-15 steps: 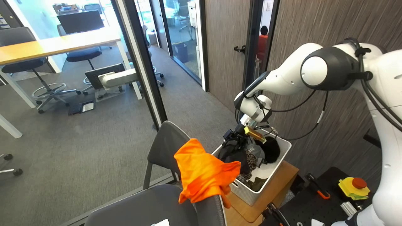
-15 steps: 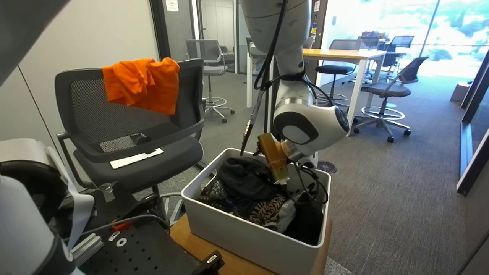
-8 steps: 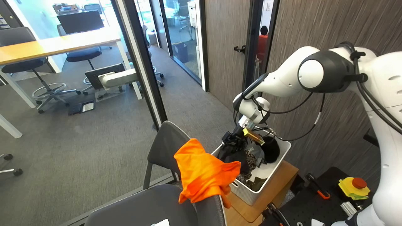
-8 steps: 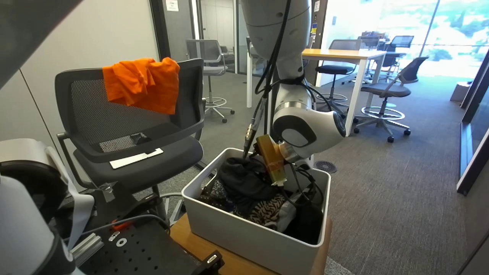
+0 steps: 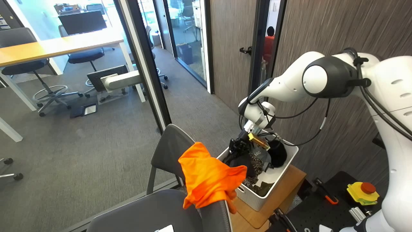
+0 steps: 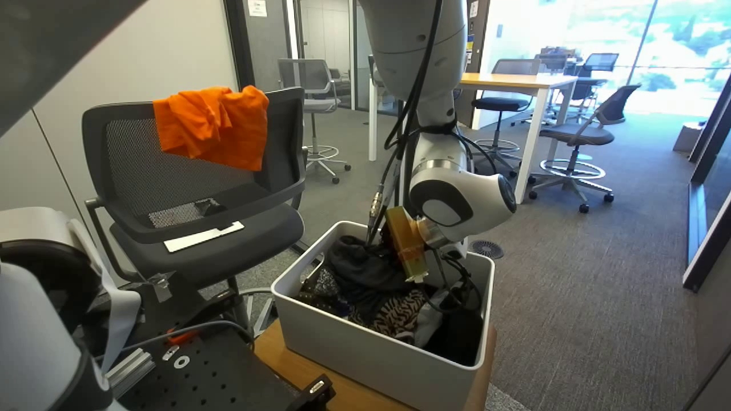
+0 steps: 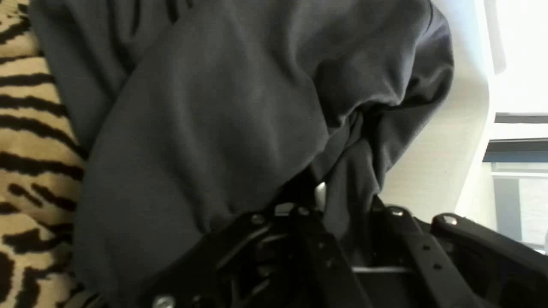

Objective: Place one item of black clothing from the white box onto the backrest of the grey chair

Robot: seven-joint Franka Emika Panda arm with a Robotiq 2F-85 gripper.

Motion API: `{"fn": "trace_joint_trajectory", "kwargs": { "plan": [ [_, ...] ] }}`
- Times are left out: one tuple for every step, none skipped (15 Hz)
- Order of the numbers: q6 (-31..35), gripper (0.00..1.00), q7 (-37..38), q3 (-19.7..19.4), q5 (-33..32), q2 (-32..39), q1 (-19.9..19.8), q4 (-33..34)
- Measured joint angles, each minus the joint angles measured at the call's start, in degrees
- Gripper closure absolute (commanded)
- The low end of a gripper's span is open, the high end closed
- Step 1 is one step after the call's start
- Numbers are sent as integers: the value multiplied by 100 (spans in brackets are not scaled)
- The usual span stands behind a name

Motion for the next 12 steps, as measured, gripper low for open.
{"fn": "trace_joint_trajectory", "kwargs": {
  "plan": [
    [-16, 96, 0, 0, 0, 16, -1, 19],
    [-37, 96, 0, 0, 0, 25, -5, 32],
    [-58, 93, -4, 0, 0, 26, -12, 36],
    [-82, 93, -14, 0, 2, 24, -24, 38],
    [-106, 93, -40, 0, 12, 11, -42, 36],
    [-131, 93, -68, 0, 22, -17, -62, 27],
    [-163, 93, -95, 0, 45, -76, -84, -3],
    [-198, 93, -119, 0, 81, -170, -108, -61],
    [-218, 93, -143, 1, 129, -302, -129, -151],
    [-227, 93, -171, 1, 181, -479, -143, -277],
    [-229, 93, -190, 1, 252, -714, -148, -440],
    [-229, 92, -206, 1, 328, -966, -148, -611]
  ]
}}
